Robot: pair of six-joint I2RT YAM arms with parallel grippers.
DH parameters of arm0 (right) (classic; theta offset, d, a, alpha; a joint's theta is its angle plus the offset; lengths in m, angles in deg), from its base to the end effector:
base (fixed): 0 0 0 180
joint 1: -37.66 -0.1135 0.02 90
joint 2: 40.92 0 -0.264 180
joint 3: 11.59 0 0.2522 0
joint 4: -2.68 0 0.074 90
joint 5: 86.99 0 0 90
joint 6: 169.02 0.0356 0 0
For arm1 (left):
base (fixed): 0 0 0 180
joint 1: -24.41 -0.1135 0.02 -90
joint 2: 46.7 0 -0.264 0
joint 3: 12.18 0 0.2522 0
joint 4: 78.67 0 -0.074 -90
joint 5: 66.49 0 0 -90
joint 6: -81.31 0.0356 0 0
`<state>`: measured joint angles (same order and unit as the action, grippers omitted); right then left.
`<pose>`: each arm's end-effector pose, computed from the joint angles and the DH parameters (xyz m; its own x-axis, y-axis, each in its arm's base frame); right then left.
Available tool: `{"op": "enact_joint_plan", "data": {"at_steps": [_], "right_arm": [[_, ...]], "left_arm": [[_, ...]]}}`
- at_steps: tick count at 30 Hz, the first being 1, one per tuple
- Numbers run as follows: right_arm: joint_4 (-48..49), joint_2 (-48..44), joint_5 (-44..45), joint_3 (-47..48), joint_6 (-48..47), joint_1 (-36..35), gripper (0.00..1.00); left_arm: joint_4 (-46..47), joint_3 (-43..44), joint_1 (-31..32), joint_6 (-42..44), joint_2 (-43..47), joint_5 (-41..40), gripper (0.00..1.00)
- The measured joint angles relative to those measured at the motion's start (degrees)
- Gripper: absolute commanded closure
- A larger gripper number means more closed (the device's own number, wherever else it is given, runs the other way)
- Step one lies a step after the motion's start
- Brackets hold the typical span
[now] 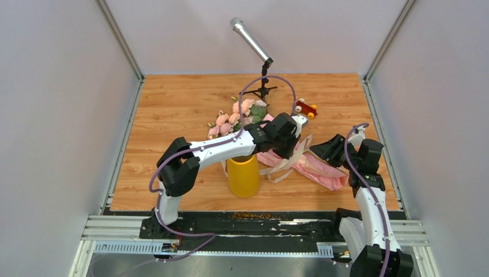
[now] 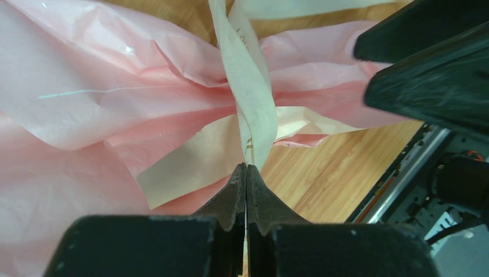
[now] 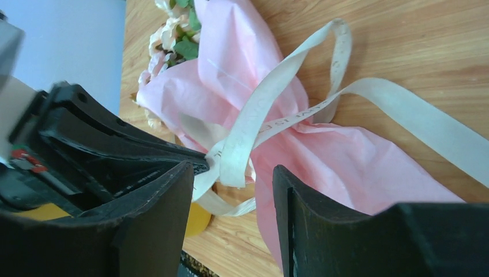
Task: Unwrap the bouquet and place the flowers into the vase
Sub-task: Untie the ribbon from the wrapping paper.
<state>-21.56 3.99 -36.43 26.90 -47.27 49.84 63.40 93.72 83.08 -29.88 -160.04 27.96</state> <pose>0.1719 -0.0140 0.2199 -0.6192 0.5494 -0.5610 -0.0534 0.6834 0.7281 0.2325 -0.3872 0.2453 -0.6631 0.3962 -0.6351 0.6867 0.6597 -0.3054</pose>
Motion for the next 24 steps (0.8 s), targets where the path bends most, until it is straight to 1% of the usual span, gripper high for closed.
{"op": "enact_joint_plan", "data": {"at_steps": [4,10,15,19,24], "right_arm": [[0.0,0.0,-0.74,0.61,-0.37,-2.32,0.47],[0.44,1.03,-0.46,0.94,-0.35,-6.56,0.48],[0.44,2.71,4.2,0.94,-0.26,-9.75,0.47],[1.05,5.07,7.93,0.81,-0.2,-10.03,0.5],[2.21,8.15,9.75,0.81,-0.2,-10.14,0.52]], "left_arm": [[1.46,-0.17,0.0,-0.42,2.43,0.61,1.0],[2.69,-0.35,0.0,-0.59,3.34,1.16,1.0],[3.04,-2.86,0.0,-0.72,4.24,1.29,1.0],[3.63,-4.72,0.0,-1.11,5.95,1.22,1.0],[4.04,-5.53,0.0,-1.49,7.87,1.22,1.0]]}}
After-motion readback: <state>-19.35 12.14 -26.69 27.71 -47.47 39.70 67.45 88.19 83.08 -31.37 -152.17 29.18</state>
